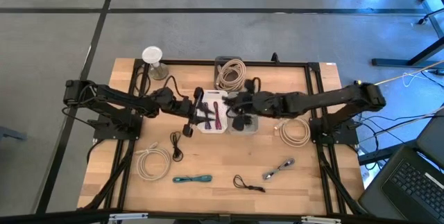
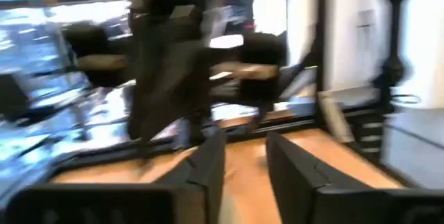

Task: Pick & Place USB Port
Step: Put the black charger cable into the gray bin

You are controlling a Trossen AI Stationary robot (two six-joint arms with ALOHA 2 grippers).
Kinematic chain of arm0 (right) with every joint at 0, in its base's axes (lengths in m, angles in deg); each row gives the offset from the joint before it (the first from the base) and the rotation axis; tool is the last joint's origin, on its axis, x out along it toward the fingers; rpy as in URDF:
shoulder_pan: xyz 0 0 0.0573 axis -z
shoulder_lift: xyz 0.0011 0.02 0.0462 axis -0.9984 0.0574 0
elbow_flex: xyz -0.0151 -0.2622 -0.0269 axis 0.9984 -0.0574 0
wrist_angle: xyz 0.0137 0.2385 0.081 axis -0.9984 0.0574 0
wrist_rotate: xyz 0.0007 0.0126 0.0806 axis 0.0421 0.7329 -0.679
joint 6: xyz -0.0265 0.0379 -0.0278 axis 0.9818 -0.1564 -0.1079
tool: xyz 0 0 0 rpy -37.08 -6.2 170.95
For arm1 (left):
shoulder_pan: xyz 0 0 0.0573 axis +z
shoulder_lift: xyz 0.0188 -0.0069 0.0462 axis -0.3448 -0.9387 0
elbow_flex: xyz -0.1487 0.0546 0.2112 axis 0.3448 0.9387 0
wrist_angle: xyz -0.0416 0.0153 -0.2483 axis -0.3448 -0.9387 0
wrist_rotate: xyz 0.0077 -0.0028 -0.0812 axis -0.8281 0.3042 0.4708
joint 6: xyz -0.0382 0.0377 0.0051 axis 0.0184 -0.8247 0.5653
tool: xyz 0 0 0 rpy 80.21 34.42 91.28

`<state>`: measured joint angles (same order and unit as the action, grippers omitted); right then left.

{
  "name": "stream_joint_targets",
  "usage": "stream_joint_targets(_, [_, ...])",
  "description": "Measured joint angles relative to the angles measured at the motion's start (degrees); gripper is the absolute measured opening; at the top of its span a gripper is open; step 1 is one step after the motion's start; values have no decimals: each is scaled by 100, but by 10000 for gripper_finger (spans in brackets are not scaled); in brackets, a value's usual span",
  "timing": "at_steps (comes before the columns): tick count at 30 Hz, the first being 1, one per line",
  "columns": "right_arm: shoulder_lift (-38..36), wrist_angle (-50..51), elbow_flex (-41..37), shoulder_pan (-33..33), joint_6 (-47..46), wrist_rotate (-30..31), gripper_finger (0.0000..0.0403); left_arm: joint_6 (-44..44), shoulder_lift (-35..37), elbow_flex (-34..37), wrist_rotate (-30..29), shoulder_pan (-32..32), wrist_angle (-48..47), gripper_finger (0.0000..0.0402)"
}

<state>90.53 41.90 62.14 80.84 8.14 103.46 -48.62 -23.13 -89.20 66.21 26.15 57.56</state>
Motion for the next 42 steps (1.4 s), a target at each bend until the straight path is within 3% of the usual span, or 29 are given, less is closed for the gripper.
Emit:
stream_joint_targets(4, [-522, 1167, 3, 137, -734, -179, 15, -18, 0, 0, -583, -7, -16, 149])
stream_joint_targets(9, [-870, 3073, 2, 901, -2497, -1537, 15, 13, 0, 0, -1054, 8, 6, 183])
stream_joint_targets(17, [-399, 3825, 4, 1753, -3149, -2898, 15, -14, 0, 0, -1080, 7, 92, 185])
stream_joint_targets(30, [1023, 3468, 2, 1748, -3260, -3209, 14, -170, 0, 2, -1093, 11, 85, 188])
stream_joint_targets(38, [1370, 3360, 2, 1561, -3248, -3175, 14, -156, 0, 7, -1102, 69, 85, 189])
stream_joint_targets(42, [1295, 3193, 3, 1586, -3231, -3140, 56, -125, 0, 7, -1102, 92, 83, 189])
